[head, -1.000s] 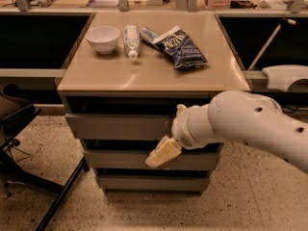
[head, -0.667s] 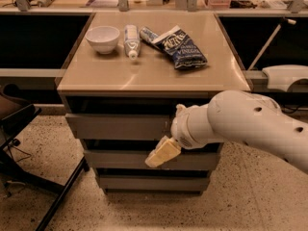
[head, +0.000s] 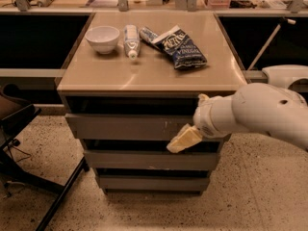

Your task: Open top drawer

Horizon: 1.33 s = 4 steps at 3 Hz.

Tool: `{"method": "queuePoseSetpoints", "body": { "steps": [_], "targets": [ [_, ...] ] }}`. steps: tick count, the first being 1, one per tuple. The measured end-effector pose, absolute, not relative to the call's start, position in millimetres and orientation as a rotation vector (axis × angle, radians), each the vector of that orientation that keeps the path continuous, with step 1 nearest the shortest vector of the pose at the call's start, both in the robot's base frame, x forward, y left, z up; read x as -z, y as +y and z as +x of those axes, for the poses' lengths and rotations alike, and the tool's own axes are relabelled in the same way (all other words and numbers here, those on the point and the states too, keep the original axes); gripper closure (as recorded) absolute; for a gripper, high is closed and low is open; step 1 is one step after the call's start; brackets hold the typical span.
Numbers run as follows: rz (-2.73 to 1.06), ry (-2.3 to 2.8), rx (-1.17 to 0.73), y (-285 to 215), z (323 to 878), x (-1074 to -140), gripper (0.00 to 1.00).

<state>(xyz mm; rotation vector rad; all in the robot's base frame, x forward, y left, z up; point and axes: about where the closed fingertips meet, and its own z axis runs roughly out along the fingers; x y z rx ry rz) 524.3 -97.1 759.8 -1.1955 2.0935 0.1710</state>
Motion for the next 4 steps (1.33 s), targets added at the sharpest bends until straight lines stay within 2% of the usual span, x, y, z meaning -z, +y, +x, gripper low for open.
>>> {"method": "queuePoseSetpoints", "body": {
  "steps": [1, 2, 3, 4],
  "targets": [
    [-1.234, 2.101, -0.037, -140, 552, -756, 0.0],
    [-1.219, 2.117, -0.052, -139, 545, -745, 0.0],
    [-1.134, 2.222, -0.094, -158, 525, -695, 0.0],
    [-1.091, 2.276, -0.08, -170, 543, -657, 0.0]
  ]
}}
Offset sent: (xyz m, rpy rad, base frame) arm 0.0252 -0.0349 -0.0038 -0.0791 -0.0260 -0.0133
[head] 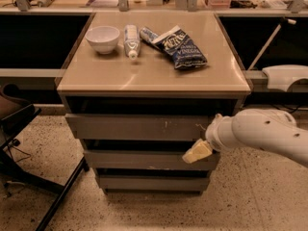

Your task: Open top drawer

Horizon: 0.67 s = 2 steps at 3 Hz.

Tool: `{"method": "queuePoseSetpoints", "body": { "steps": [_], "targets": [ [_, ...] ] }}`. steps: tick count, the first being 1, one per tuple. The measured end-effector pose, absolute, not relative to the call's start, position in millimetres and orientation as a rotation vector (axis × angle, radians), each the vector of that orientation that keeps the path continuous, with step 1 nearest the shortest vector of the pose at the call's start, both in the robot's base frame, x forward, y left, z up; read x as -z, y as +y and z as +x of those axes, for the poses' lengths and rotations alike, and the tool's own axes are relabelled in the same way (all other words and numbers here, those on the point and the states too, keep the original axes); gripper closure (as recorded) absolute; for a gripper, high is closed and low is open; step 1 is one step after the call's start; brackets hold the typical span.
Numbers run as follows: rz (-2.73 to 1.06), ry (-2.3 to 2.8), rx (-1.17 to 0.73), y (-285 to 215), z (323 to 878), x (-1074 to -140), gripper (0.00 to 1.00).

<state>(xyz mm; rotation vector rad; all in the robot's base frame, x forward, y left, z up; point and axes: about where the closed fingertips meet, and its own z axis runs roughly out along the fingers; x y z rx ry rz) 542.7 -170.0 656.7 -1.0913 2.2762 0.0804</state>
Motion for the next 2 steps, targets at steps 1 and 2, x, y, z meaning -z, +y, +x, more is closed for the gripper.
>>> {"method": "queuePoseSetpoints", "body": {
  "steps": [1, 2],
  "targets": [
    [-1.087, 2.277, -0.067, -172, 552, -651, 0.0],
    [-1.062, 2.186, 0.001, -163, 586, -671, 0.0]
  ]
}}
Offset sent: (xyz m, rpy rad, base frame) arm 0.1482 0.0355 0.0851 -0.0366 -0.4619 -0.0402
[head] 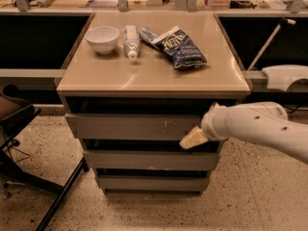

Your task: Open top drawer

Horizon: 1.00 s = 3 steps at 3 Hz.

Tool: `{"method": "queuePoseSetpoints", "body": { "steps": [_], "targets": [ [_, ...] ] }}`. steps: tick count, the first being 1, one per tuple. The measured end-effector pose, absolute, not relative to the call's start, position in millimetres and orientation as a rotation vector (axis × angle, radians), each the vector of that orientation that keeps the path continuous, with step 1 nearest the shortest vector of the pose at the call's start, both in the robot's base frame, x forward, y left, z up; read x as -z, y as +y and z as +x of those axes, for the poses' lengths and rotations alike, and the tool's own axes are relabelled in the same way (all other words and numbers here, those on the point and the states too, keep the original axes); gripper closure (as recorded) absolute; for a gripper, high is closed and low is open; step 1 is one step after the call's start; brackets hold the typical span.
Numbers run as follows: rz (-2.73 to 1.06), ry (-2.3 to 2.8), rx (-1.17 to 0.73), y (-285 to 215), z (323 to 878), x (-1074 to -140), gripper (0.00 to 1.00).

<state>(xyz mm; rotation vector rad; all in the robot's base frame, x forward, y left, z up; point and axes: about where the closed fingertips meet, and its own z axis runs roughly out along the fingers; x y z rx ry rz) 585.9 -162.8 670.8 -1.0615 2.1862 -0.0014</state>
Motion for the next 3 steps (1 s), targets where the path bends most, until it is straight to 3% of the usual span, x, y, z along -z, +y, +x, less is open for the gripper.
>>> {"method": "queuePoseSetpoints", "body": {
  "steps": [3],
  "targets": [
    [-1.077, 2.095, 0.073, -158, 614, -677, 0.0]
  ]
}}
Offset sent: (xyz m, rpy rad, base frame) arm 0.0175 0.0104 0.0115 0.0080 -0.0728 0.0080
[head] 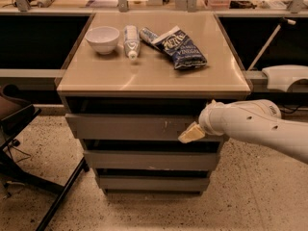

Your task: Open top drawer

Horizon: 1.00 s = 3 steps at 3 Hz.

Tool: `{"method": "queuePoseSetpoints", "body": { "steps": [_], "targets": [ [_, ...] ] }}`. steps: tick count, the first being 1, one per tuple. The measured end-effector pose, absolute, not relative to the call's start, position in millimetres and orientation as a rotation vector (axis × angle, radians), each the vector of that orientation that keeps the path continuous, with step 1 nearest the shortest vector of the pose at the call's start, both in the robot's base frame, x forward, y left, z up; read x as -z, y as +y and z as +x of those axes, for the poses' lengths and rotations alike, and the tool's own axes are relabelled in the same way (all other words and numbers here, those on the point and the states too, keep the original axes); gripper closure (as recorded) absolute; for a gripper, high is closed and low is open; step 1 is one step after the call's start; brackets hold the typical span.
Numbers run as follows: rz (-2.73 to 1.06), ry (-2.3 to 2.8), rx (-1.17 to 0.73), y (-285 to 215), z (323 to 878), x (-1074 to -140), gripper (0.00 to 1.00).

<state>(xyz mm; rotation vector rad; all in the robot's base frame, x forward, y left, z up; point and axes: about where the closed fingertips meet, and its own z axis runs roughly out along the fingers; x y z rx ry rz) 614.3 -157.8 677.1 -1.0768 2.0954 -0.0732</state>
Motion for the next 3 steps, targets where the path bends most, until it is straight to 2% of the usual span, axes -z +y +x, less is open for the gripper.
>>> {"method": "queuePoseSetpoints", "body": {
  "steps": [2, 3],
  "targets": [
    [-1.098, 2.099, 0.085, -156, 613, -674, 0.0],
    [-1.109, 2.14, 0.029, -152, 610, -638, 0.0]
  ]
}}
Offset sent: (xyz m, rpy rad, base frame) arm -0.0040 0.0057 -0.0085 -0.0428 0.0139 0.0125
